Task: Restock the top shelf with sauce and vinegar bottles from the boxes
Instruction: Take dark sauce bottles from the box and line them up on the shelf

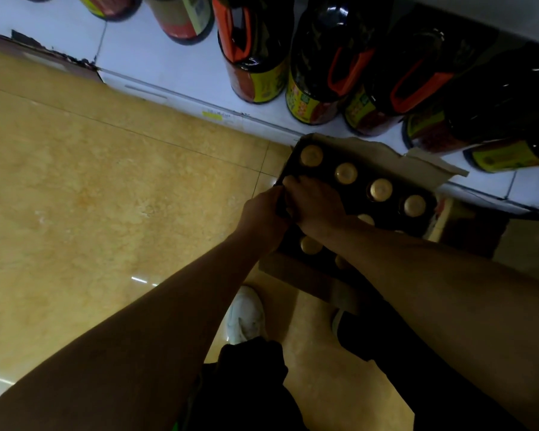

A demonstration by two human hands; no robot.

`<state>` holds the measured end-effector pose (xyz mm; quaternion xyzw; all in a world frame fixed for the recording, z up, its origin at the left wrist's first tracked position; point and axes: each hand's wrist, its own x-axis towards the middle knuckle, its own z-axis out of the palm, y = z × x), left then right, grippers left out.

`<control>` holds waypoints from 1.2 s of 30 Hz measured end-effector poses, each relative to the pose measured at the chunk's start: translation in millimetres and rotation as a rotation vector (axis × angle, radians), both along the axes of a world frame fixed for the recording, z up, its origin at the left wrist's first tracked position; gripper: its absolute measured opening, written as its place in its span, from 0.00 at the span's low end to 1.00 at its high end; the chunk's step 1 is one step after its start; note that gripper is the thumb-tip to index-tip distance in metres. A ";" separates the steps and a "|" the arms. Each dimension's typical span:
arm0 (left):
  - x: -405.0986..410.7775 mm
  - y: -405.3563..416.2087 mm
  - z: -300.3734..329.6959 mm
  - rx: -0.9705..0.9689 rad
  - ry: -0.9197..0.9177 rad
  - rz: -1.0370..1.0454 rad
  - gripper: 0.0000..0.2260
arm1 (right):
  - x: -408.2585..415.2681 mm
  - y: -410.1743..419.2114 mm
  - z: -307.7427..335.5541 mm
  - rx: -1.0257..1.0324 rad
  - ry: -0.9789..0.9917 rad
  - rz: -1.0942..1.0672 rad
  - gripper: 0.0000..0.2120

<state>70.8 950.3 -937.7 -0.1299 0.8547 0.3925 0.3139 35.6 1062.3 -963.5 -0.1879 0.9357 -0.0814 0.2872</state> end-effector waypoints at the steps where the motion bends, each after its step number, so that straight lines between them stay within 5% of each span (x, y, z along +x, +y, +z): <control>1: 0.5 0.4 2.5 0.004 -0.006 0.006 0.06 | 0.9 0.8 4.4 -0.003 0.007 0.001 0.11; 9: 1.4 4.8 56.6 -0.011 0.040 -0.016 0.15 | 2.7 7.7 71.2 -0.030 0.035 -0.025 0.10; 14: 1.1 -1.6 111.5 0.058 0.092 -0.062 0.19 | 7.4 8.2 126.7 -0.031 0.021 -0.085 0.19; 18: -1.7 -6.9 156.0 0.089 0.138 -0.108 0.31 | 3.6 6.2 176.4 -0.085 0.045 -0.084 0.17; 27: -10.0 -19.4 266.7 0.257 0.277 -0.063 0.27 | -6.7 -1.3 325.1 -0.220 0.174 -0.039 0.15; 31: -13.1 -27.6 319.3 0.226 0.317 -0.042 0.11 | -9.3 -10.0 388.0 -0.263 0.253 -0.036 0.13; 36: -17.9 -41.4 389.8 0.207 0.342 -0.051 0.07 | -8.5 -19.4 464.6 -0.309 0.278 -0.059 0.14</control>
